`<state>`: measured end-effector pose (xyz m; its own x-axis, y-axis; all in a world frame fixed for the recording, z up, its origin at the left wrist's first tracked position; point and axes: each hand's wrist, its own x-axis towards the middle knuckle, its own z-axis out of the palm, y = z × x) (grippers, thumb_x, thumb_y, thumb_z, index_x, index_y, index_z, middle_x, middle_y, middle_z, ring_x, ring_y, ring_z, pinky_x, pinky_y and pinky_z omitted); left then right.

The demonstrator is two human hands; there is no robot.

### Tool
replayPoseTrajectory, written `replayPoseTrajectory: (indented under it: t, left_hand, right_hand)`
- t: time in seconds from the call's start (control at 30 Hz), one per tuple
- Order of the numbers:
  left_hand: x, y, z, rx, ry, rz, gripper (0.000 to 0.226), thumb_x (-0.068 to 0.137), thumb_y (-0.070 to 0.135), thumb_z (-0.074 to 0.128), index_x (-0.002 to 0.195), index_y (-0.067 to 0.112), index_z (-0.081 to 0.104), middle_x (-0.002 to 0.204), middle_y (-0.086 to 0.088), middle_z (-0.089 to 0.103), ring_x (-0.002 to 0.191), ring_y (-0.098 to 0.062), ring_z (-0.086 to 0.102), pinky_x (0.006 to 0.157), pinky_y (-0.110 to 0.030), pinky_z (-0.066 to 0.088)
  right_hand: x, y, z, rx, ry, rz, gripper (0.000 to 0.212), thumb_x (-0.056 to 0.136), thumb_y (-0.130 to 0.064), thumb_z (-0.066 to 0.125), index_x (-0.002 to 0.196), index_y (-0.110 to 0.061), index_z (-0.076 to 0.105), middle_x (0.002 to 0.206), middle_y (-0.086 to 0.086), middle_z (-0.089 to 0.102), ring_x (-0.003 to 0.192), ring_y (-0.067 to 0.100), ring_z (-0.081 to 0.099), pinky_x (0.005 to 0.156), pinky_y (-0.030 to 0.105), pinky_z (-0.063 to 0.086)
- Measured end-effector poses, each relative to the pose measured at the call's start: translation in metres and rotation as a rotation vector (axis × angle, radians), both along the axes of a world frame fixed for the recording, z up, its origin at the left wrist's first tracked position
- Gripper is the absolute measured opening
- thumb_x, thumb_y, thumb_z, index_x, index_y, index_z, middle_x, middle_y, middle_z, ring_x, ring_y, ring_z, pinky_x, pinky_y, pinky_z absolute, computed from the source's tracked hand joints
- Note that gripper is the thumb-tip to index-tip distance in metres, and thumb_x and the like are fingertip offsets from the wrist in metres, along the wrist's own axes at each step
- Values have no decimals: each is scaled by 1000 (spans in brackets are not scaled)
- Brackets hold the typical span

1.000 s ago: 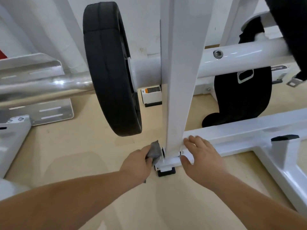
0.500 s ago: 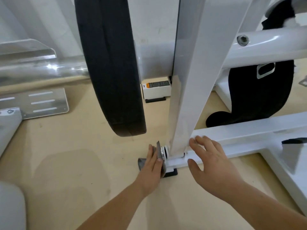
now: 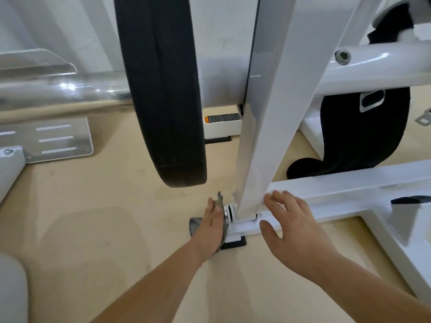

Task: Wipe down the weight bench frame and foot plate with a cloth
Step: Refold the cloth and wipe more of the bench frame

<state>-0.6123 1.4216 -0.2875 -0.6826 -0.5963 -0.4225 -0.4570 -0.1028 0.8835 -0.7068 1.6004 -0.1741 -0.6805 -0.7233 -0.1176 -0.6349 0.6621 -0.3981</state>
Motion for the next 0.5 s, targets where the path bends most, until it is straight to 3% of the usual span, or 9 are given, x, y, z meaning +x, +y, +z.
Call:
replayPoseTrajectory:
  t: [0.03,0.1,0.13,0.2,0.27,0.3,0.37,0.43,0.5]
  left_hand:
    - [6,12,-4,-34,36,-12,57,103,66,32,157,53,18,168,-11,27,155,-33,24,126,-45,23]
    - [18,35,-21,-130,117,65,53,92,81,34,143,72,21,161,-27,31,148,-48,25,120,-65,26]
    - [21,41,-29,-181,154,64,53,91,81,32,142,72,20,164,-19,30,151,-42,24,121,-63,26]
    - [21,32,-34,-221,174,24,53,95,70,31,146,59,19,170,10,19,158,-22,18,128,-48,20]
    - [8,5,-33,-168,82,-70,63,96,74,30,154,53,18,169,7,26,151,-23,34,125,-38,28]
    - [4,-6,-29,-167,10,-112,65,98,73,28,158,51,16,164,11,34,145,-15,41,119,-28,29]
    - [0,-12,-19,-166,-33,-135,60,107,56,26,163,39,10,159,16,30,146,-4,29,112,-16,21]
    - [9,13,-7,-189,9,-106,58,110,45,23,164,30,8,168,11,14,156,-12,13,122,-27,17]
    - [21,50,-12,-323,51,-85,67,105,51,20,165,24,5,172,7,1,159,-16,3,128,-39,12]
  right_hand:
    - [0,0,1,0,-3,0,62,103,-49,39,160,-35,22,161,-25,13,150,-1,-5,117,26,31]
    - [1,1,2,-3,-6,6,62,103,-49,39,160,-35,22,161,-25,13,150,-2,-5,115,24,31]
    - [0,0,2,-2,0,11,61,103,-49,38,160,-36,22,161,-25,12,150,-2,-5,115,24,31]
    - [-1,-1,4,13,8,21,59,104,-48,37,160,-36,21,160,-25,11,150,-2,-5,114,23,32]
    - [-1,0,7,46,7,15,56,105,-47,34,159,-36,23,160,-24,11,149,0,-3,114,25,34]
    - [0,1,8,63,12,19,56,105,-47,31,159,-36,22,161,-23,12,150,1,-2,115,25,32]
    - [0,0,8,89,32,39,56,105,-48,29,160,-35,20,162,-21,10,151,3,-3,118,26,29]
    - [-2,1,11,95,24,43,57,105,-48,30,160,-34,20,162,-20,10,151,4,-3,118,25,28]
    - [-2,1,13,96,12,48,56,106,-47,30,160,-35,21,163,-19,11,151,4,-3,119,24,22]
